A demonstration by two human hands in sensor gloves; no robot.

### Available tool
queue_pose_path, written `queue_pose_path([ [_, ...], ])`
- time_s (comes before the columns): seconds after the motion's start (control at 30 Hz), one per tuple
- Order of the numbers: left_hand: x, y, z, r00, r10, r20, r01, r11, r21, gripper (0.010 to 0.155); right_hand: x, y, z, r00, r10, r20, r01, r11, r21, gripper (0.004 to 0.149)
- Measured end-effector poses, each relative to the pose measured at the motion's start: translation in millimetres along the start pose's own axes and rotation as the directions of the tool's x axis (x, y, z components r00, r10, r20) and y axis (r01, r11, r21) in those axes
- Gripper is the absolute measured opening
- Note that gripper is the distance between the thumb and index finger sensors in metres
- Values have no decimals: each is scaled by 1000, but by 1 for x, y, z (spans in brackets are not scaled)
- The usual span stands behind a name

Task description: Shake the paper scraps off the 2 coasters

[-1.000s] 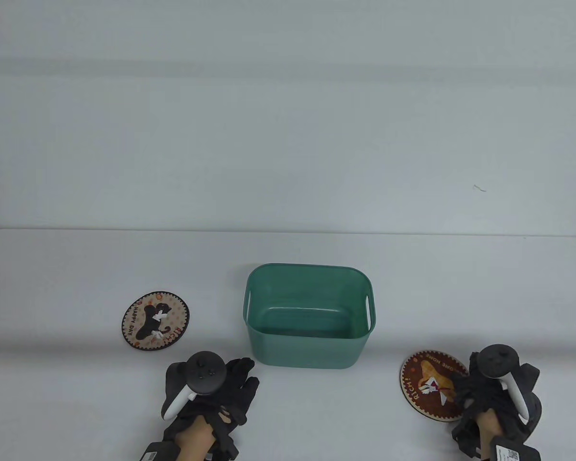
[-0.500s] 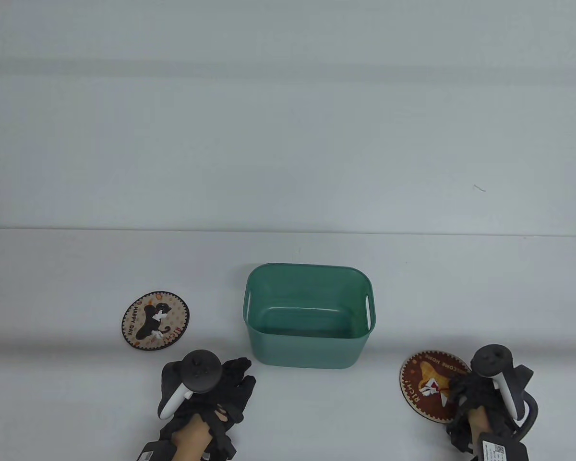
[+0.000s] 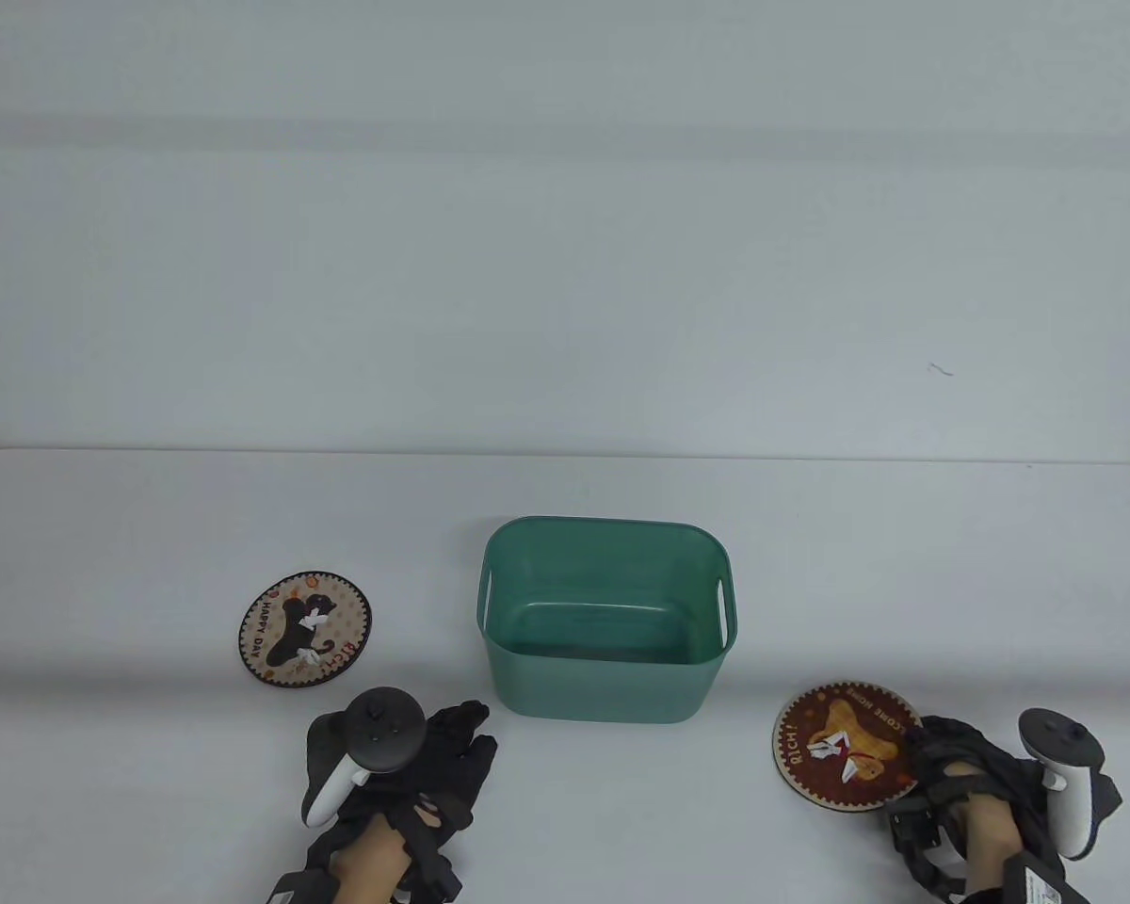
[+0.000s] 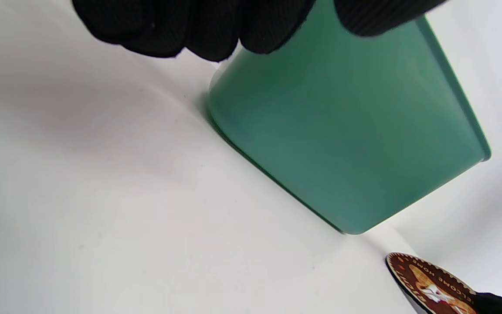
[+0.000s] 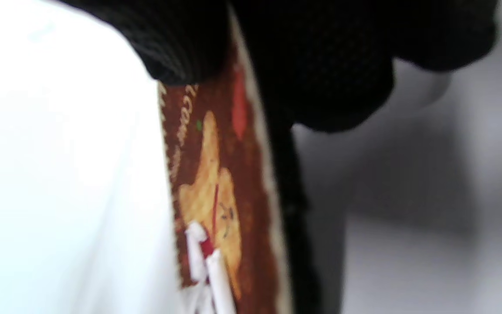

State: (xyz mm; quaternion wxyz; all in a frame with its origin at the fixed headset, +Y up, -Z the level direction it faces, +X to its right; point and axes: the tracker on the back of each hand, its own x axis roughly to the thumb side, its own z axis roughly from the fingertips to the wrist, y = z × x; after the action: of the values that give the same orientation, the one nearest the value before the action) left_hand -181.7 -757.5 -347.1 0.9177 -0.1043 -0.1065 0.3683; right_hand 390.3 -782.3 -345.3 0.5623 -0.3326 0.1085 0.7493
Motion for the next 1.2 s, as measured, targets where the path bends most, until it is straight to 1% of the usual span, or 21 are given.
queue_pose_path([
  [0.1,1,1,1,1000,15,13,-15,1000,5,62,12,-1,7,990,-126,69,124,992,25,42],
  [0.2,4,1,2,999,32,30,-32,999,8,62,29,-2,19,956,-243,164,237,970,59,42],
  [0.23,5,0,2,999,36,36,-37,999,9,62,33,-1,23,947,-260,191,251,965,71,42],
  [0.4,13,-1,3,996,63,68,-64,998,4,61,54,22,51,892,-317,322,295,948,117,42],
  [0.53,18,-4,4,994,62,86,-61,998,-6,61,67,45,75,839,-399,370,343,916,210,42],
  [0.63,21,-5,5,992,73,99,-72,997,-8,61,72,63,88,829,-417,373,324,901,288,42],
  [0.67,22,-5,5,990,87,107,-86,996,-10,61,73,72,92,829,-418,372,306,895,324,43],
  [0.77,27,-6,6,980,145,140,-146,989,-5,61,75,95,100,837,-407,366,261,885,386,43],
  [0.8,30,-6,8,971,170,168,-174,985,10,60,75,107,103,848,-386,362,223,882,416,42],
  [0.83,34,-5,9,964,183,193,-196,979,50,59,75,114,105,859,-366,359,193,880,434,42],
  [0.9,41,-2,12,953,191,233,-221,969,107,59,75,129,109,875,-321,362,139,883,448,42],
  [0.97,47,-1,15,944,210,256,-251,958,140,59,74,141,111,884,-275,377,81,886,457,42],
  [1.03,50,-1,16,939,241,247,-287,942,173,61,73,151,114,889,-254,382,45,877,478,42],
  [1.2,47,-7,14,922,338,187,-368,916,161,67,72,168,118,896,-246,370,12,845,535,42],
])
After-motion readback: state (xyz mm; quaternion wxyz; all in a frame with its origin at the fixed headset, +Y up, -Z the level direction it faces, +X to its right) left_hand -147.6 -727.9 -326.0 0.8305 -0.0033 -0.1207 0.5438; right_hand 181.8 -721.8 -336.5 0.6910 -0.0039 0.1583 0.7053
